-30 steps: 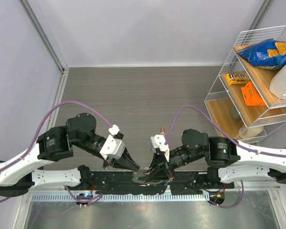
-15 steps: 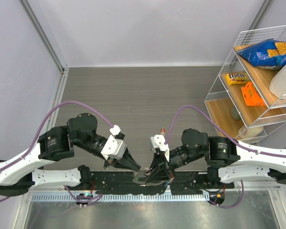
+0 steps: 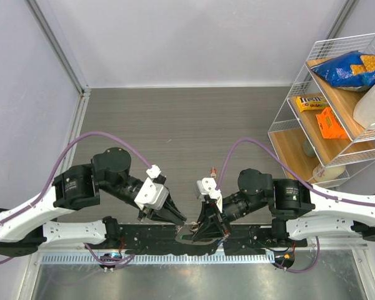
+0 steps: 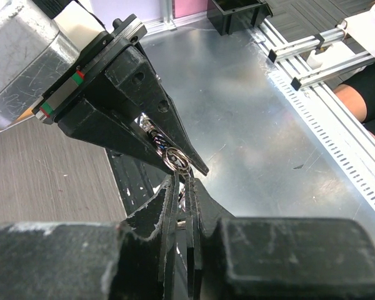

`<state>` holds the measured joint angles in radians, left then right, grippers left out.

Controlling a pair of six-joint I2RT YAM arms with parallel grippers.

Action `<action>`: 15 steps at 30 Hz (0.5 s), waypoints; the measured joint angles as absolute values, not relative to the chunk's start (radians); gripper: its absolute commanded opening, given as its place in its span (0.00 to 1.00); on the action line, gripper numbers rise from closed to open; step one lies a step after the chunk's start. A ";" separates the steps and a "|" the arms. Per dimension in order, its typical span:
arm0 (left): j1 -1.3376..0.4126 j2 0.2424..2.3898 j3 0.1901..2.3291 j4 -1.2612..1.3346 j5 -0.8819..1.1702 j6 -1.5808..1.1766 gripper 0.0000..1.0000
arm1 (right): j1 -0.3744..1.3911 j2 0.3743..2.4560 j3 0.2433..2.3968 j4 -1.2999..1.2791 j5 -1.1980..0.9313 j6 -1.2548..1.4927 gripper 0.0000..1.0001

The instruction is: Put the keys on the keyring

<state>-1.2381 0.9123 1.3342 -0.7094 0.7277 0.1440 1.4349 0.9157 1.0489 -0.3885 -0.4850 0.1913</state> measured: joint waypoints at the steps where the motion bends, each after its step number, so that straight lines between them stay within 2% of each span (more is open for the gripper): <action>1: -1.238 0.913 1.334 -0.709 0.728 0.145 0.13 | 1.435 0.916 1.049 -0.389 -0.486 0.192 0.06; 15: -1.238 0.928 1.335 -0.705 0.739 0.167 0.16 | 1.435 0.914 1.048 -0.393 -0.497 0.202 0.06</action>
<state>-1.2381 0.9276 1.3346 -0.7052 0.7387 0.1669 1.4349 0.9138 1.0485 -0.3935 -0.4973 0.2024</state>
